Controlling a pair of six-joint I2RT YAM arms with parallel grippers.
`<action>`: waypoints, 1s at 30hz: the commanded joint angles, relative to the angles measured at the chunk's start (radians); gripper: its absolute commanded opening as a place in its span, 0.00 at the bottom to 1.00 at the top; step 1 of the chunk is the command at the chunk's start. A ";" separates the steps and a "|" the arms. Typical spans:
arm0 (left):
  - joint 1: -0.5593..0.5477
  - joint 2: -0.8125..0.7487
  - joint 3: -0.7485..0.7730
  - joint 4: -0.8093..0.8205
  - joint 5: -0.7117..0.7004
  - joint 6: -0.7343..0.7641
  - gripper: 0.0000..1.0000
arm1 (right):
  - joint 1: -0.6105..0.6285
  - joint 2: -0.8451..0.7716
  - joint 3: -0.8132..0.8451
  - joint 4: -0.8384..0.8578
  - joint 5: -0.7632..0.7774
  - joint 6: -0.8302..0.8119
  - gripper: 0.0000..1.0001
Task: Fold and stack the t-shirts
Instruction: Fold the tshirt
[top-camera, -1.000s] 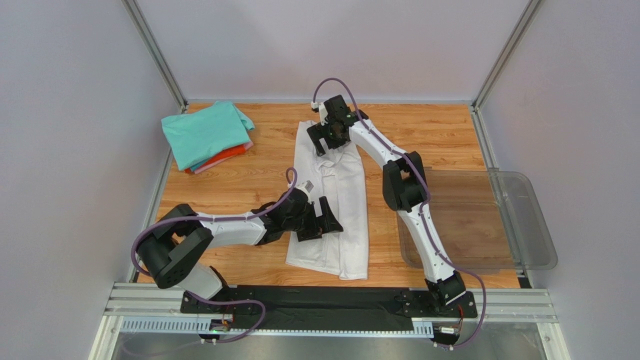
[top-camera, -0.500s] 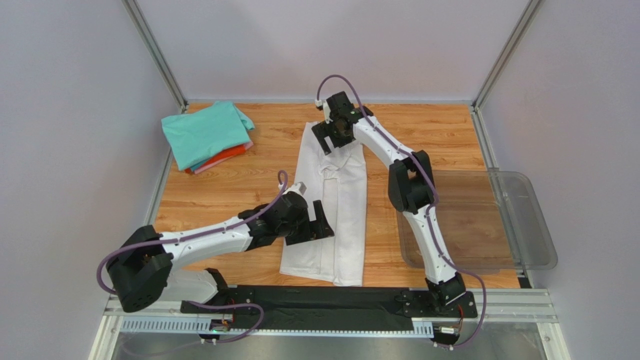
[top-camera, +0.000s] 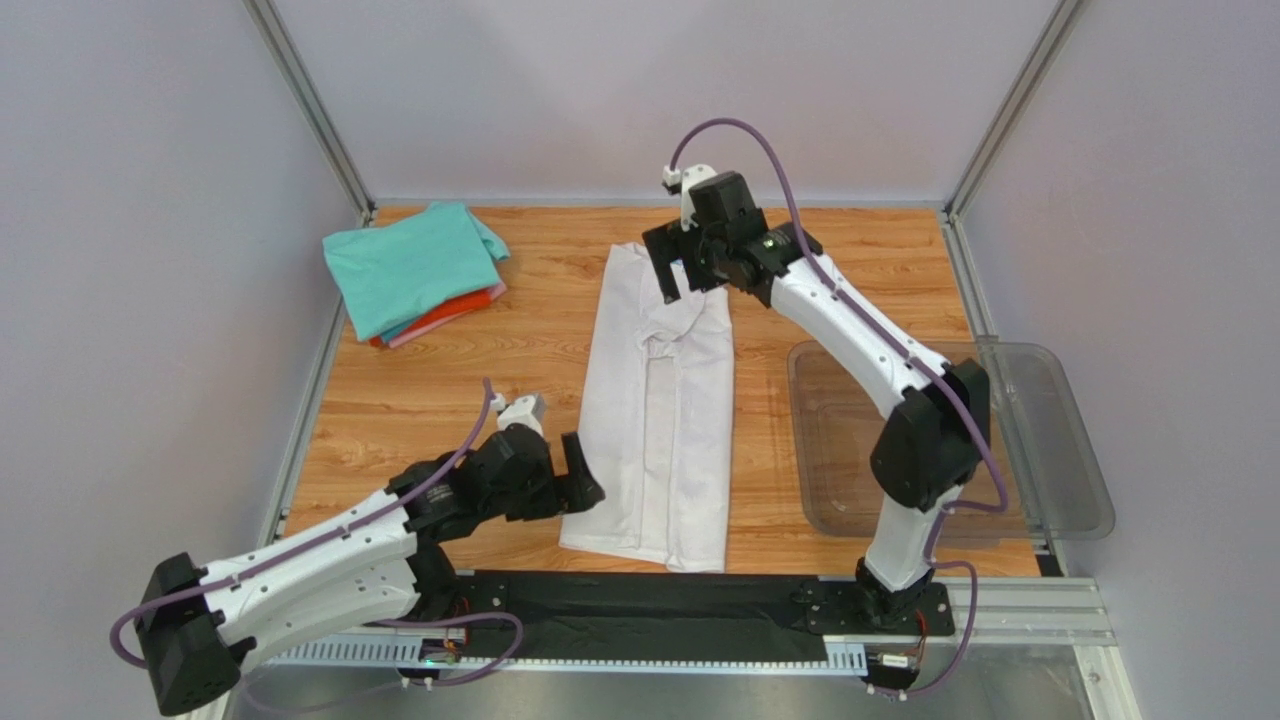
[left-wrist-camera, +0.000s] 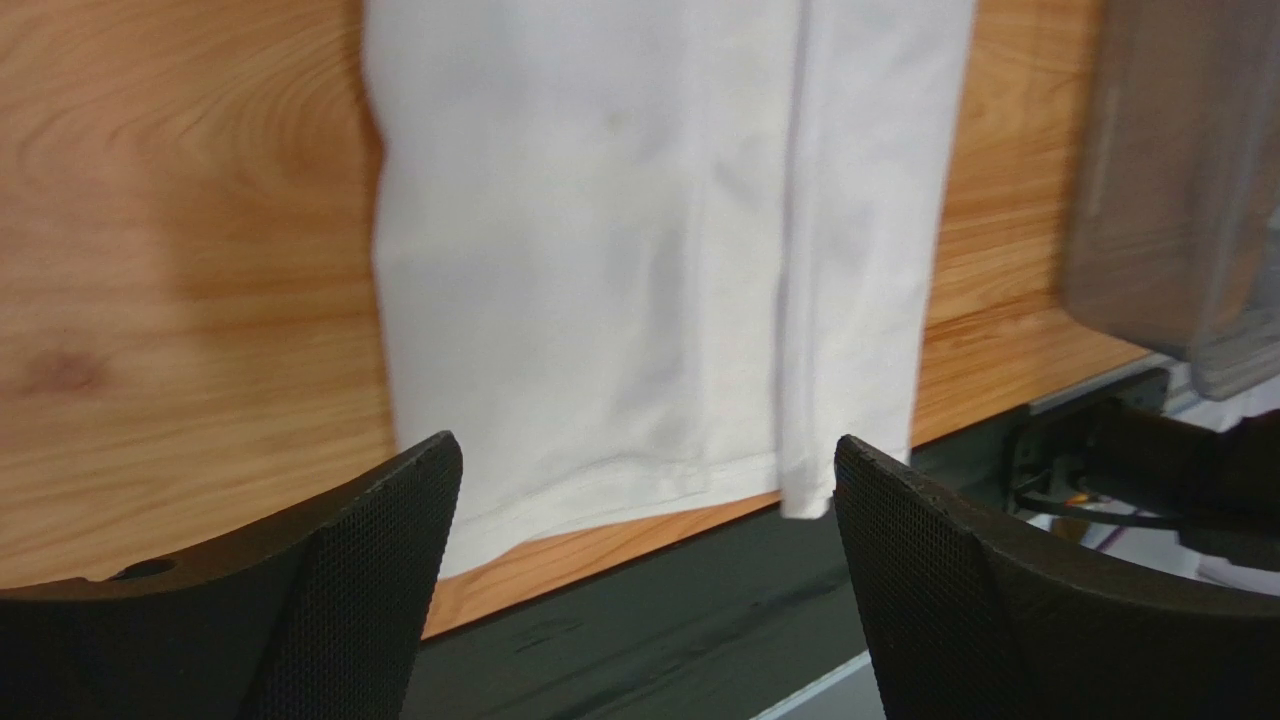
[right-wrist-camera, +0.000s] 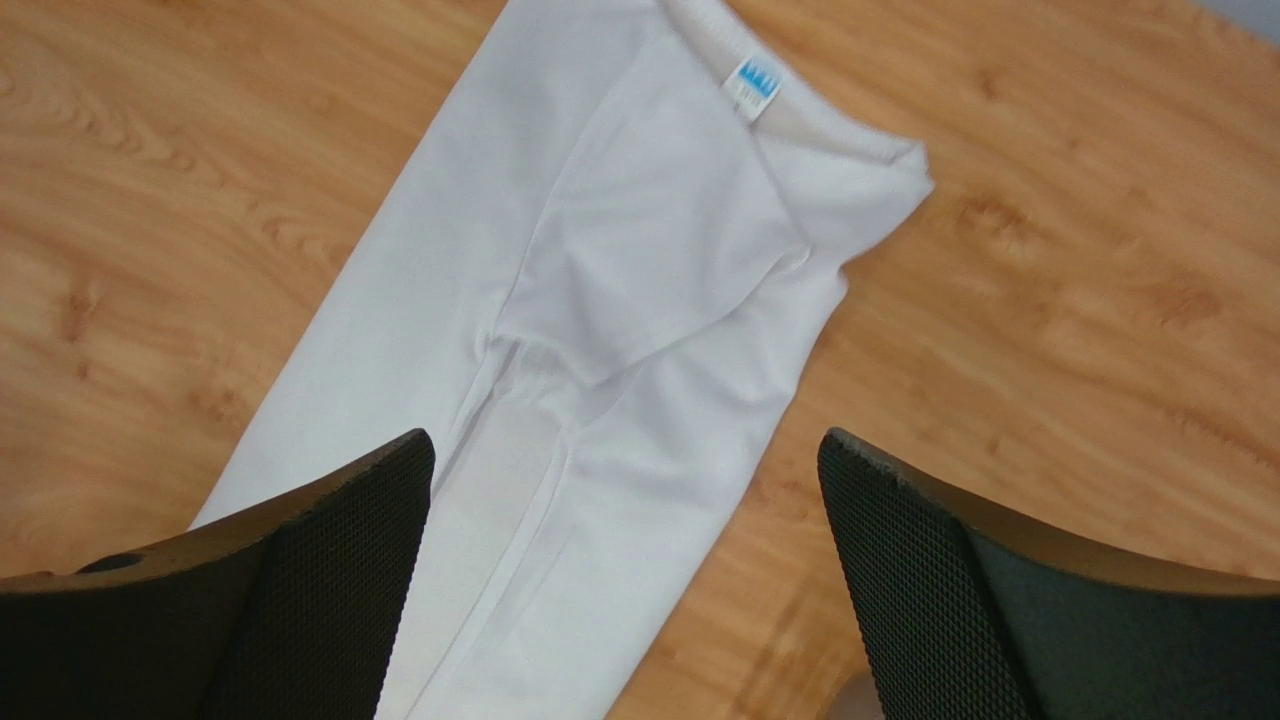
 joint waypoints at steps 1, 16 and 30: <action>-0.004 -0.087 -0.092 -0.152 -0.019 -0.032 1.00 | 0.047 -0.161 -0.222 0.137 0.008 0.139 1.00; -0.004 -0.304 -0.224 -0.164 -0.065 -0.060 1.00 | 0.081 0.174 -0.106 0.047 0.091 0.345 0.68; -0.002 -0.253 -0.216 -0.137 -0.073 -0.057 1.00 | 0.080 0.337 -0.027 0.022 0.087 0.386 0.45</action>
